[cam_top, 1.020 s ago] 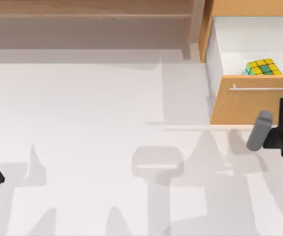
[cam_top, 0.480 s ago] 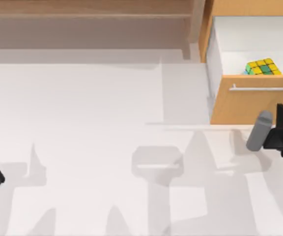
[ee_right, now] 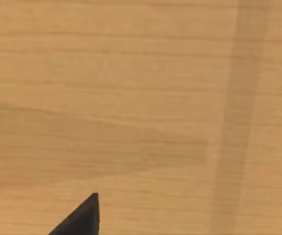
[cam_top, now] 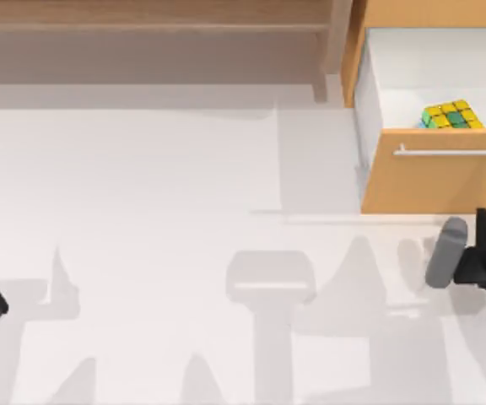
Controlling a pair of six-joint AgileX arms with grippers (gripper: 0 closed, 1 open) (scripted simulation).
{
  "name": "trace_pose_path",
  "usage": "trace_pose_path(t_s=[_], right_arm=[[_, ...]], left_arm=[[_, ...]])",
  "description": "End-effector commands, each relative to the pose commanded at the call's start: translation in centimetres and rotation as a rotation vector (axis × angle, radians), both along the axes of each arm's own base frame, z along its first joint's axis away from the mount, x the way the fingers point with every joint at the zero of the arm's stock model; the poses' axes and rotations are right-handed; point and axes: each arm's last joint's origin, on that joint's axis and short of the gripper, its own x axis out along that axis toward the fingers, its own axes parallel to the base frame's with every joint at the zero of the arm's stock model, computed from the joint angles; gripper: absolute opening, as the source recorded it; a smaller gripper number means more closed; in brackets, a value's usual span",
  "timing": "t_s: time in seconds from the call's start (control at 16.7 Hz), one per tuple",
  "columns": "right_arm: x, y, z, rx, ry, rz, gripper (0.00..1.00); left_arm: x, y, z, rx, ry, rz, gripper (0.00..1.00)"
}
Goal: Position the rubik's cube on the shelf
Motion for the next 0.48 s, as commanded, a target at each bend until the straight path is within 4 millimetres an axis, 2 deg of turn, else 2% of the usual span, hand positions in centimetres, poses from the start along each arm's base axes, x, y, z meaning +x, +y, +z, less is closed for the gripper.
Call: trace_pose_path(t_s=[0.12, 0.18, 0.3, 0.48], right_arm=[[0.0, 0.0, 0.0, 0.000, 0.000, 0.000, 1.00], [-0.1, -0.1, -1.3, -0.025, 0.069, -0.002, 1.00], [0.0, 0.2, -1.2, -0.016, 0.061, 0.008, 1.00], [0.7, 2.7, -0.3, 0.051, 0.033, 0.099, 1.00]], left_arm=[[0.0, 0.0, 0.0, 0.000, 0.000, 0.000, 1.00], [0.0, 0.0, 0.0, 0.000, 0.000, 0.000, 1.00], [0.0, 0.0, 0.0, 0.000, 0.000, 0.000, 1.00], [0.0, 0.0, 0.0, 0.000, 0.000, 0.000, 1.00]])
